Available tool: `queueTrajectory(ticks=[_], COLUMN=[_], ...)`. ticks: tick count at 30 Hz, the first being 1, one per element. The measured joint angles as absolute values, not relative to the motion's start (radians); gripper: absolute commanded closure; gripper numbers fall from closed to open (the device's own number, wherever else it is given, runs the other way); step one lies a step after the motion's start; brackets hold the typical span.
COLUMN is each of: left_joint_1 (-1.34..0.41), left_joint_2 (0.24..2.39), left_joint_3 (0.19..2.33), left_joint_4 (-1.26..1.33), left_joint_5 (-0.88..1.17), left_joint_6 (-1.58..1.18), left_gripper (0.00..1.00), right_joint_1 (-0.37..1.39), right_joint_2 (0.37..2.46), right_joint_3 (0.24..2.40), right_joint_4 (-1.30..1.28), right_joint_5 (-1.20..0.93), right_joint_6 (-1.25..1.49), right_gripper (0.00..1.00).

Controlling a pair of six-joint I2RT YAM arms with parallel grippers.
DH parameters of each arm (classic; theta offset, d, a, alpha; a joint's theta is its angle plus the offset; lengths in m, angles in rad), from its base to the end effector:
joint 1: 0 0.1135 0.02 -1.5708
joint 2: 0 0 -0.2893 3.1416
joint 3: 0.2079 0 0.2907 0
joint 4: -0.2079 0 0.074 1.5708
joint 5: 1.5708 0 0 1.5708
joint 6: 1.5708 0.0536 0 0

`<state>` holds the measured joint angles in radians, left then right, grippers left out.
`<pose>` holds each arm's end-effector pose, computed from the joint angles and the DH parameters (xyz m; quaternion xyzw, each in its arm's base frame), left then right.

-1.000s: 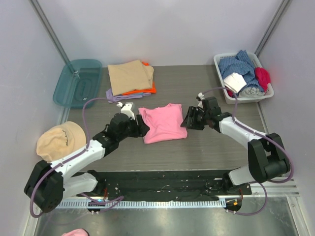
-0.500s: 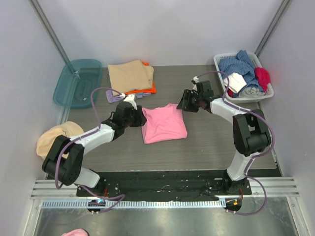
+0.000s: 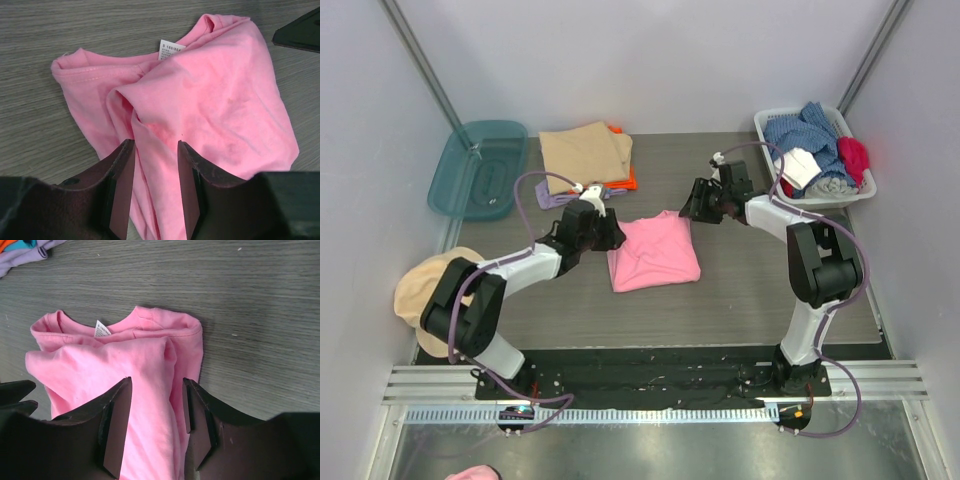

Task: Fold and stack the t-shirts
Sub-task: Fold the tshirt

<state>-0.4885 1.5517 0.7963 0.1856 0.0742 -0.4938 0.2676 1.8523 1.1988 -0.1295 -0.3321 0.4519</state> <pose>0.3249 -0.1772 0.1827 0.0155 0.8768 -0.2549 0.4075 0.4304 0.1361 0.1782 0.0206 0.9127 0.2761 0.3006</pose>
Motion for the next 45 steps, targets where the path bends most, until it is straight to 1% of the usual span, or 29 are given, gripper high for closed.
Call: queueTrajectory(ticks=[8, 25, 27, 28, 30, 31, 32, 33, 34, 35, 37, 45], left_joint_1=[-0.476, -0.441, -0.441, -0.44, -0.44, -0.44, -0.439, -0.439, -0.438, -0.438, -0.436, -0.416], left_joint_2=[1.62, 1.683, 1.693, 1.698, 1.711, 1.718, 1.725, 1.731, 1.735, 1.738, 1.74, 1.725], left_joint_3=[0.803, 0.852, 0.852, 0.852, 0.852, 0.852, 0.852, 0.852, 0.852, 0.852, 0.852, 0.852], left_joint_4=[0.21, 0.254, 0.259, 0.262, 0.271, 0.275, 0.279, 0.281, 0.282, 0.282, 0.281, 0.27], left_joint_5=[0.084, 0.117, 0.121, 0.124, 0.128, 0.132, 0.134, 0.136, 0.137, 0.14, 0.144, 0.142], left_joint_6=[-0.493, -0.493, -0.493, -0.494, -0.496, -0.497, -0.498, -0.5, -0.503, -0.503, -0.505, -0.497], left_gripper=[0.58, 0.6, 0.62, 0.63, 0.68, 0.72, 0.84, 0.9, 0.94, 0.99, 1.0, 0.99], right_joint_1=[0.266, 0.264, 0.264, 0.264, 0.264, 0.264, 0.264, 0.264, 0.264, 0.264, 0.264, 0.25], right_joint_2=[1.881, 1.934, 1.935, 1.936, 1.938, 1.938, 1.938, 1.938, 1.938, 1.938, 1.938, 1.938], right_joint_3=[1.199, 1.203, 1.203, 1.203, 1.203, 1.203, 1.203, 1.203, 1.203, 1.203, 1.203, 1.203], right_joint_4=[-0.121, -0.097, -0.096, -0.094, -0.091, -0.09, -0.09, -0.089, -0.088, -0.087, -0.084, -0.083], right_joint_5=[-0.344, -0.366, -0.369, -0.369, -0.37, -0.37, -0.371, -0.373, -0.374, -0.375, -0.377, -0.377], right_joint_6=[0.455, 0.465, 0.466, 0.467, 0.469, 0.469, 0.471, 0.47, 0.471, 0.472, 0.473, 0.474], right_gripper=[0.49, 0.59, 0.62, 0.65, 0.69, 0.78, 0.82, 0.85, 0.91, 0.93, 0.99, 0.99])
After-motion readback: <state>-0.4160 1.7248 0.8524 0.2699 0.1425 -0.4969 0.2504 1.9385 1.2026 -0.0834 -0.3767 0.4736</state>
